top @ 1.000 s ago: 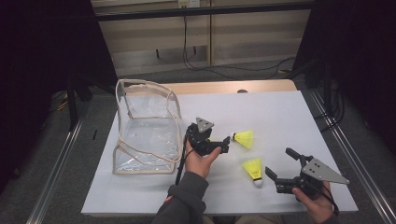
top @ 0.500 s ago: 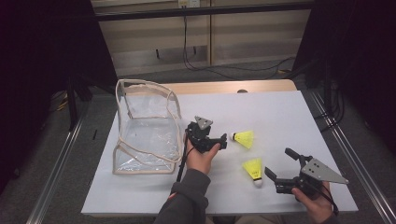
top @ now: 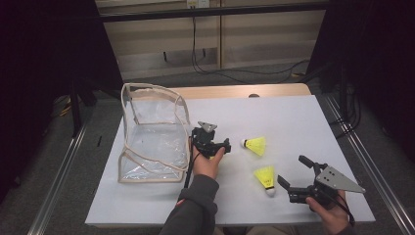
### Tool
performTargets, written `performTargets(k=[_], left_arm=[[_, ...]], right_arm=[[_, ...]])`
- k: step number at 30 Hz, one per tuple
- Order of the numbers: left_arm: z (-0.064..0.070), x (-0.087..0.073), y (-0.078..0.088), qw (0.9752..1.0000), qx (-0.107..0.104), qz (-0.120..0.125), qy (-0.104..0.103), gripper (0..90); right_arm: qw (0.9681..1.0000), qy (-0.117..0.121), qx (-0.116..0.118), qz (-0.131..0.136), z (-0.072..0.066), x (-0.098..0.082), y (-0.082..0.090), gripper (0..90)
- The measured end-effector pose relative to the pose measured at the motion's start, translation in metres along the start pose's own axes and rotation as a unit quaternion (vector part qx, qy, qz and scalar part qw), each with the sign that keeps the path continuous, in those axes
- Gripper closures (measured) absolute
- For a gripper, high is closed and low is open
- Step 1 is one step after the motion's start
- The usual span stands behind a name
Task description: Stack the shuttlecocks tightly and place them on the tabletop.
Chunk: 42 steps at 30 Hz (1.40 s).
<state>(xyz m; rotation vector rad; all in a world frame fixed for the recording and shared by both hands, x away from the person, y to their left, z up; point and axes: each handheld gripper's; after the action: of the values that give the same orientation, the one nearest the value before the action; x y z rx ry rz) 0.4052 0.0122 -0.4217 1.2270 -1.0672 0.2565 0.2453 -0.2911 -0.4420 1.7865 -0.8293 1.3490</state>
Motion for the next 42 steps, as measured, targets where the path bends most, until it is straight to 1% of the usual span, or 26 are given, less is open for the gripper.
performTargets(k=[3, 10, 13, 15, 16, 17, 18, 20, 21, 22, 25, 26, 29, 31, 32, 36, 37, 40, 42], left_arm=[[0.000, 0.000, 0.000, 0.9999, 0.011, -0.003, -0.001, 18.7], [-0.003, -0.002, -0.003, 0.9996, 0.020, -0.014, 0.012, 27.9], [-0.002, -0.002, -0.003, 0.9997, 0.012, -0.017, 0.011, 30.8], [-0.001, -0.003, -0.004, 0.9997, 0.003, -0.017, 0.016, 32.9], [0.000, -0.003, -0.004, 0.9997, 0.002, -0.019, 0.015, 34.0], [0.000, -0.003, -0.004, 0.9997, -0.003, -0.022, 0.012, 34.7], [0.002, -0.003, -0.005, 0.9996, -0.008, -0.023, 0.017, 36.6], [0.003, -0.004, -0.006, 0.9994, -0.017, -0.029, 0.005, 41.1], [0.005, -0.005, -0.007, 0.9994, -0.020, -0.029, 0.002, 44.1], [0.006, -0.005, -0.007, 0.9992, -0.022, -0.033, -0.005, 48.9], [0.009, -0.005, -0.006, 0.9990, -0.029, -0.033, -0.006, 58.6], [0.008, -0.005, -0.006, 0.9988, -0.031, -0.035, -0.012, 61.7], [0.007, -0.005, -0.005, 0.9986, -0.036, -0.037, -0.015, 70.7], [0.006, -0.005, -0.004, 0.9985, -0.036, -0.036, -0.019, 75.1], [0.005, -0.005, -0.003, 0.9983, -0.040, -0.036, -0.021, 76.8], [0.006, -0.003, -0.002, 0.9984, -0.040, -0.028, -0.028, 80.9], [0.006, -0.002, -0.001, 0.9983, -0.041, -0.026, -0.033, 81.6], [0.006, 0.000, 0.000, 0.9981, -0.042, -0.021, -0.040, 82.8], [0.006, 0.002, 0.000, 0.9981, -0.043, -0.018, -0.040, 82.9]], right_arm=[[1.0000, 0.000, 0.000, -0.001, 0.000, 0.000, 0.000, 1.2], [1.0000, 0.000, 0.000, 0.000, 0.001, 0.000, 0.000, 1.3], [1.0000, 0.000, 0.000, 0.000, 0.000, 0.000, 0.000, 1.3], [1.0000, 0.001, 0.000, 0.001, 0.000, 0.000, 0.000, 1.3], [1.0000, 0.001, 0.000, 0.001, 0.000, 0.000, 0.000, 1.3], [1.0000, 0.000, 0.000, 0.002, 0.000, 0.000, 0.000, 1.3], [1.0000, 0.000, 0.000, 0.001, 0.000, 0.000, 0.000, 1.3], [1.0000, -0.001, 0.000, 0.001, 0.000, 0.000, 0.000, 1.3], [1.0000, 0.000, 0.000, 0.001, 0.000, 0.000, 0.000, 1.3], [1.0000, 0.000, 0.000, 0.001, 0.000, 0.000, 0.000, 1.3], [1.0000, 0.000, 0.000, 0.001, 0.000, 0.000, 0.000, 1.3], [1.0000, 0.001, 0.000, 0.002, 0.000, 0.000, 0.000, 1.4], [1.0000, 0.001, 0.000, 0.001, 0.000, 0.000, 0.000, 1.4], [1.0000, 0.002, 0.000, 0.003, 0.000, 0.000, 0.000, 1.3], [1.0000, 0.001, 0.000, 0.003, 0.000, 0.000, 0.000, 1.3], [1.0000, 0.001, 0.000, 0.003, 0.000, 0.000, 0.000, 1.3], [1.0000, 0.002, -0.001, 0.002, 0.000, 0.000, 0.000, 1.3], [1.0000, 0.002, 0.001, 0.003, 0.000, 0.000, 0.000, 1.4], [1.0000, 0.002, 0.001, 0.002, 0.000, 0.000, 0.000, 1.4]])
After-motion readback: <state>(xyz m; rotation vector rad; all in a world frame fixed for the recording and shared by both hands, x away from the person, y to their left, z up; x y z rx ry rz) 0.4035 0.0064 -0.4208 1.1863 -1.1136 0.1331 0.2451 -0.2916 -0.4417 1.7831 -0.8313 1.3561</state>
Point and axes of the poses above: each handheld gripper's, and its own axes: y roughly backward along the jaws, x roughly out of its top, z roughly to its right, and after that the axes turned 9 degrees about -y, right-handed
